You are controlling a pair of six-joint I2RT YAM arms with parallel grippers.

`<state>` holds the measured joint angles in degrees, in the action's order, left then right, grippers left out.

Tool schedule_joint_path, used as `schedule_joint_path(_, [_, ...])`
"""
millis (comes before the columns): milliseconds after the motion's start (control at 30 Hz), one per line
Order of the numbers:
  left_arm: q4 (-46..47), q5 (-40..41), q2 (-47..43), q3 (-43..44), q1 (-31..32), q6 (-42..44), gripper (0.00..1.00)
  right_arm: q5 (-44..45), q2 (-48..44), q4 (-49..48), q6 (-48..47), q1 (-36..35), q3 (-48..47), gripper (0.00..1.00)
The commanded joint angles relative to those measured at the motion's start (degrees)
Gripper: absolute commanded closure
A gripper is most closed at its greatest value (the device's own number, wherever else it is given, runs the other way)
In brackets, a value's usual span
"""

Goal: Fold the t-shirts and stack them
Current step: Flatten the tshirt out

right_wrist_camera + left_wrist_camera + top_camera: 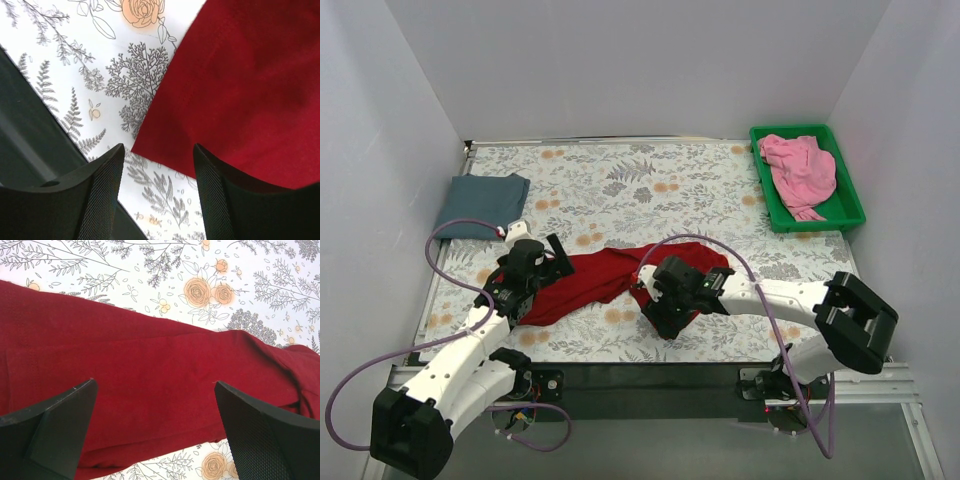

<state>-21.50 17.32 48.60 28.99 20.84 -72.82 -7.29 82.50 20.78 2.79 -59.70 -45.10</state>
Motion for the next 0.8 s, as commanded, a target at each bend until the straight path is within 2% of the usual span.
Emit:
schedule_joint_path(0, [-0.6,2.2,-0.3,1.8,0.1,-0.4,0.02,4.1,4.9,-0.8,-1.3,-2.6,-0.2,0.48])
schedule_joint_path(67, [-0.6,2.3,-0.1,1.9,0.2,-0.5,0.02,6.6,5.6,-0.1,-1.3,-3.0,-0.2,0.50])
schedule_joint_path(167, [-0.6,2.4,0.4,1.9,0.2,-0.5,0.02,11.9,7.6,0.8,0.1,-3.1,-0.9,0.60])
schedule_joint_path(200, [-0.6,2.4,0.5,1.9,0.2,-0.5,0.02,13.7,8.9,1.5,0.6,-3.1,-1.7,0.70])
schedule_joint_path(267, [-0.5,2.4,0.9,2.0,0.1,-0.6,0.02,18.6,12.3,3.6,2.1,-1.9,-3.7,0.98])
schedule_joint_path(400, [-0.6,3.2,1.8,2.4,0.1,-0.6,0.02,18.8,15.5,3.8,4.2,6.4,-7.4,0.99])
schedule_joint_path(533, [-1.4,3.9,3.5,2.6,0.0,-4.6,0.02,12.8,16.3,3.0,8.7,23.6,-13.8,0.99])
schedule_joint_path(633, [-2.8,4.0,4.8,2.6,0.0,-7.2,0.02,8.3,16.6,1.7,12.1,33.0,-16.0,0.99])
schedule_joint_path(767, [-3.7,3.8,7.9,3.0,0.0,-11.3,0.02,7.7,15.9,-0.1,15.0,40.6,-17.9,0.99])
